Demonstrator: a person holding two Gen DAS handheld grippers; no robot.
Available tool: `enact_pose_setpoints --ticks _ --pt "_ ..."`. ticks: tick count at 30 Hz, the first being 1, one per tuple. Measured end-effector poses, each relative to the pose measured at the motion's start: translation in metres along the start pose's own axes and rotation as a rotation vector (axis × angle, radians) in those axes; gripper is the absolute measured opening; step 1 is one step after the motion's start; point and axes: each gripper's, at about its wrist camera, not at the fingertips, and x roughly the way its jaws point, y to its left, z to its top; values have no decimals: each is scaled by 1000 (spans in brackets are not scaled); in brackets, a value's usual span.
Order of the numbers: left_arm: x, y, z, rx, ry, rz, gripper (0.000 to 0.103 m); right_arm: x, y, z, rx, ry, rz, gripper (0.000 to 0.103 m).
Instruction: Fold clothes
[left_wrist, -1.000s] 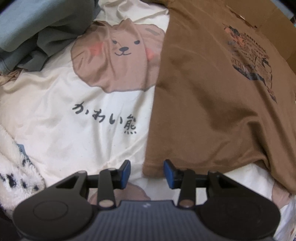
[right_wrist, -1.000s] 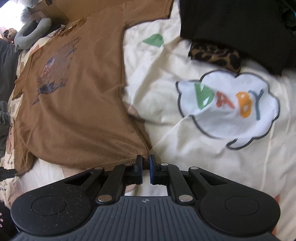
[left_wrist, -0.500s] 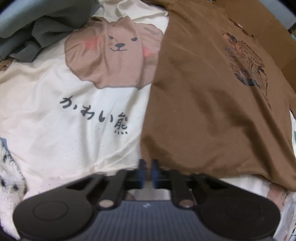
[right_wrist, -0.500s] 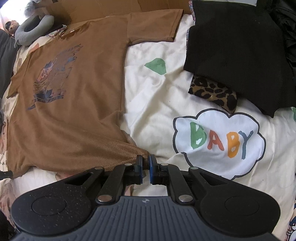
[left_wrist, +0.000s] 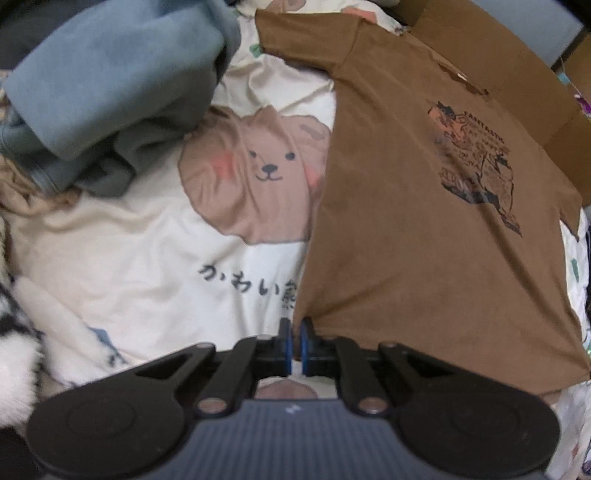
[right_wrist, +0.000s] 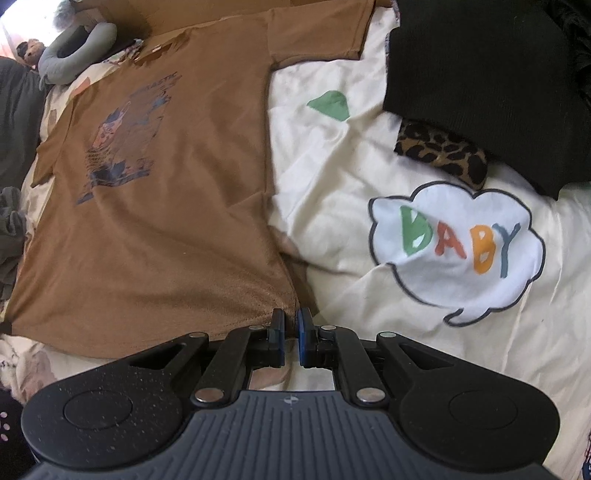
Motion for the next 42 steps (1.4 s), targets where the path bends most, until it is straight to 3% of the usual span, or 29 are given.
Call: enact_pose_setpoints --ticks 4,9,20,30,38,42 --pt "-18 1 4 33 10 36 4 4 5 -11 -5 51 24 5" --pt "-10 6 6 63 25 78 4 15 8 -26 12 106 50 4" --pt "-23 7 9 77 27 105 4 10 2 -25 49 106 83 4" --pt "44 10 -8 51 127 177 4 60 14 -32 -57 208 1 4" --pt "29 16 -16 -7 30 45 12 59 9 -31 -47 194 -15 4" --pt "31 20 -23 -23 6 25 11 63 12 -30 -50 200 -18 4"
